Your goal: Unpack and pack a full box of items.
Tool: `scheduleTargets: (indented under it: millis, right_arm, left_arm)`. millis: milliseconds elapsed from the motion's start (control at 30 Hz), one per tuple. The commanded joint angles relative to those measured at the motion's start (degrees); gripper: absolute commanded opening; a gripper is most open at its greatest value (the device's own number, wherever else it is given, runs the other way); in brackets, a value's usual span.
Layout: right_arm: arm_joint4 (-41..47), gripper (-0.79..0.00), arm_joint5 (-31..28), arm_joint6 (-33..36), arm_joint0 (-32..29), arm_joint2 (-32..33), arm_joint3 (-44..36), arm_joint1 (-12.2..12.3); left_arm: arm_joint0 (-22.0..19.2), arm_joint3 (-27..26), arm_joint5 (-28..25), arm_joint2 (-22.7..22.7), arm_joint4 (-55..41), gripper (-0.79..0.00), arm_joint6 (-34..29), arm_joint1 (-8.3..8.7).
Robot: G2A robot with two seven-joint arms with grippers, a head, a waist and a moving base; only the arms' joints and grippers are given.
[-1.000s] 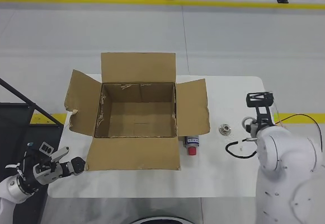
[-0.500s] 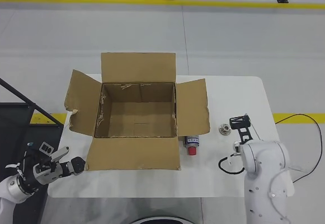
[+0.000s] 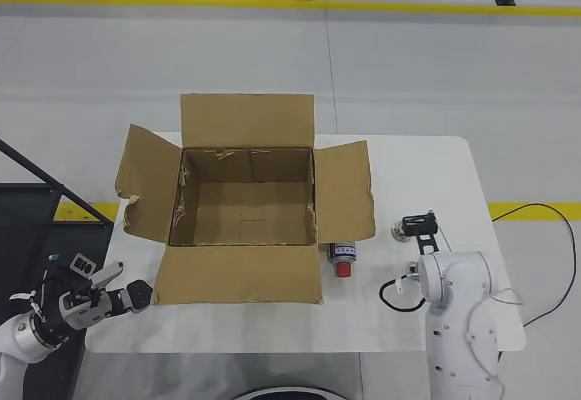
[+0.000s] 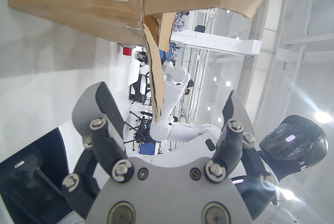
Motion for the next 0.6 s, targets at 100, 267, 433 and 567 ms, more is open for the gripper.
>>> scheduleTargets:
  millis: [100, 267, 433, 567]
  right_arm:
    - [-0.5, -0.659, 1.3, 0.0, -0.4, 0.0, -0.1, -0.6]
    - [-0.7, -0.588, 3.0, 0.0, -0.7, 0.0, -0.4, -1.1]
    - [-0.6, -0.560, 4.5, 0.0, -0.8, 0.1, -0.6, -1.6]
    - [-0.7, -0.554, 5.2, 0.0, -0.7, 0.0, -0.7, -1.8]
  left_arm:
    - [0.0, 0.0, 0.0, 0.0, 0.0, 0.000, 0.0, 0.00]
    - [0.0, 0.0, 0.0, 0.0, 0.0, 0.000, 0.0, 0.00]
    - [0.0, 0.0, 0.0, 0.0, 0.0, 0.000, 0.0, 0.00]
    - [0.0, 0.0, 0.0, 0.0, 0.0, 0.000, 0.0, 0.00]
